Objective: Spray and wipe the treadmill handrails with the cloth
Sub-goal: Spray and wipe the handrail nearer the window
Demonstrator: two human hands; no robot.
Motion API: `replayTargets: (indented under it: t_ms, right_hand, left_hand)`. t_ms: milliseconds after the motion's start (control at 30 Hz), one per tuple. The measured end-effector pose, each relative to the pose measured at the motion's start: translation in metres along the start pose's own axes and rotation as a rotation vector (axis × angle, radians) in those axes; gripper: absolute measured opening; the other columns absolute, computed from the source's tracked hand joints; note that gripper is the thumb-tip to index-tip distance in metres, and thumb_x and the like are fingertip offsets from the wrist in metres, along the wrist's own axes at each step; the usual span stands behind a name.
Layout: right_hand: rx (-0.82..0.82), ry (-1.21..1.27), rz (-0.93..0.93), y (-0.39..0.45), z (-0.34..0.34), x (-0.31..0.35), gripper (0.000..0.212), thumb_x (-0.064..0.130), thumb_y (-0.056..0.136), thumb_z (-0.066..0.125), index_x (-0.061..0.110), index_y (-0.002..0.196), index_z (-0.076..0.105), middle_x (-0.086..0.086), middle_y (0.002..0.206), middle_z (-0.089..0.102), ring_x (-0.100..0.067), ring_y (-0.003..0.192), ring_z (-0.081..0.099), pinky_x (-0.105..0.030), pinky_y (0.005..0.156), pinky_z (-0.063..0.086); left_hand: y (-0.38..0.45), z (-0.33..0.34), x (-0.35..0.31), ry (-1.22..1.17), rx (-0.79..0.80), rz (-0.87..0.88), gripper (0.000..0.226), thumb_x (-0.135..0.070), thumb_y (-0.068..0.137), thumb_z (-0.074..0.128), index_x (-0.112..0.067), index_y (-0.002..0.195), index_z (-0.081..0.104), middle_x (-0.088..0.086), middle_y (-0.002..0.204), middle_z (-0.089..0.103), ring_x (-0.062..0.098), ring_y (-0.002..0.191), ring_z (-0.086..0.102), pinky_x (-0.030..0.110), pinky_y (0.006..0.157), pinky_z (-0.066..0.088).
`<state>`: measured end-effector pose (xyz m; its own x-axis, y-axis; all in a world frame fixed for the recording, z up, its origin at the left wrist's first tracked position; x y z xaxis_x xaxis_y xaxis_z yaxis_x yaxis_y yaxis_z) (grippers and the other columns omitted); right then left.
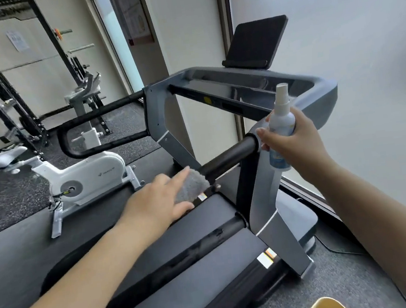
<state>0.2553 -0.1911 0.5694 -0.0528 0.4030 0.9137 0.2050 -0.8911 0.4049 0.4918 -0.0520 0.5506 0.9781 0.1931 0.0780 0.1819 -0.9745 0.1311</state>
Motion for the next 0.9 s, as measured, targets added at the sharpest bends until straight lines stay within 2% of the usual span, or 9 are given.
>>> replayTargets:
  t_ms: [133,267,333,433,567,600,700,767,900]
  right_hand:
    - [-0.003,0.0,0.004,-0.019,0.007,0.01,0.024,0.011,0.083,0.075,0.011,0.095,0.054,-0.015,0.084,0.063,-0.022,0.068,0.064,-0.017,0.059,0.052]
    - [-0.003,-0.03,0.023,-0.036,0.018,0.017,0.023,0.013,0.084,0.075,0.016,0.092,0.054,-0.008,0.081,0.063,-0.02,0.065,0.065,-0.021,0.061,0.054]
    - [0.01,-0.032,0.034,-0.044,0.027,0.018,0.022,0.012,0.084,0.074,0.015,0.092,0.054,-0.009,0.083,0.062,-0.021,0.067,0.064,-0.02,0.061,0.054]
    - [0.034,-0.049,0.067,-0.056,0.041,0.018,0.023,0.012,0.085,0.074,0.012,0.095,0.054,-0.006,0.081,0.063,-0.019,0.066,0.066,-0.026,0.064,0.055]
    - [0.058,-0.022,0.103,-0.075,0.059,0.015,0.022,0.01,0.085,0.073,0.019,0.088,0.054,-0.008,0.083,0.062,-0.019,0.069,0.064,-0.016,0.059,0.051]
    - [0.066,-0.028,0.108,-0.08,0.062,0.014,0.022,0.011,0.084,0.073,0.021,0.087,0.054,-0.005,0.081,0.062,-0.017,0.067,0.064,-0.02,0.06,0.052]
    - [0.097,-0.044,0.132,-0.094,0.071,0.009,0.022,0.015,0.083,0.074,0.023,0.085,0.053,0.011,0.07,0.062,-0.015,0.064,0.065,-0.043,0.073,0.06]
    - [0.103,-0.043,0.138,-0.102,0.074,0.007,0.022,0.017,0.082,0.075,0.022,0.086,0.054,0.013,0.067,0.061,-0.016,0.065,0.064,-0.054,0.08,0.059]
    - [0.095,-0.064,0.146,-0.113,0.078,0.008,0.025,0.019,0.082,0.075,0.014,0.092,0.054,-0.004,0.078,0.061,-0.021,0.069,0.065,-0.059,0.081,0.056]
  left_hand:
    - [-0.034,-0.005,0.025,0.032,0.003,-0.068,0.073,-0.062,0.085,0.045,-0.036,0.148,0.017,-0.001,0.121,0.048,0.024,0.106,0.055,0.037,0.081,0.048]
    - [0.005,0.003,-0.008,0.079,-0.018,-0.042,0.068,-0.059,0.088,0.045,-0.021,0.142,0.027,0.008,0.125,0.048,0.032,0.107,0.055,0.042,0.081,0.047]
    - [0.024,0.005,-0.029,0.081,-0.04,-0.006,0.067,-0.054,0.089,0.047,-0.018,0.142,0.026,0.011,0.127,0.045,0.035,0.108,0.052,0.044,0.08,0.046]
    - [0.029,0.01,-0.035,0.063,-0.069,0.07,0.069,-0.048,0.091,0.049,-0.032,0.148,0.014,0.009,0.132,0.04,0.033,0.107,0.05,0.043,0.079,0.046]
    - [-0.014,0.013,0.009,0.052,-0.118,0.083,0.067,-0.049,0.09,0.049,-0.05,0.144,0.009,0.003,0.129,0.041,0.029,0.104,0.051,0.041,0.078,0.049]
    - [-0.031,0.012,0.025,0.025,-0.111,0.057,0.067,-0.052,0.089,0.048,-0.051,0.144,0.01,0.001,0.128,0.042,0.028,0.105,0.052,0.041,0.079,0.049]
    - [-0.086,0.007,0.078,-0.031,-0.086,-0.024,0.066,-0.058,0.086,0.047,-0.054,0.142,0.012,-0.005,0.124,0.045,0.024,0.108,0.054,0.04,0.081,0.049]
    - [-0.111,0.004,0.1,-0.061,-0.068,-0.076,0.067,-0.06,0.084,0.047,-0.054,0.142,0.014,-0.005,0.121,0.047,0.024,0.108,0.055,0.041,0.082,0.049]
    - [-0.099,0.004,0.089,0.018,-0.106,-0.098,0.07,-0.061,0.083,0.049,-0.04,0.145,0.023,0.001,0.123,0.05,0.029,0.108,0.055,0.042,0.082,0.05]
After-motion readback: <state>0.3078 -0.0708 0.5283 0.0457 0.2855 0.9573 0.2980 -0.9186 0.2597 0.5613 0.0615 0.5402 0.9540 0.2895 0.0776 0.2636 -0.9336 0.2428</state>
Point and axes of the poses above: each hand's wrist, its own y-axis towards the middle knuckle, its own z-axis out of the palm, x = y × z, the point moved 1 cm from there along y, towards the middle knuckle
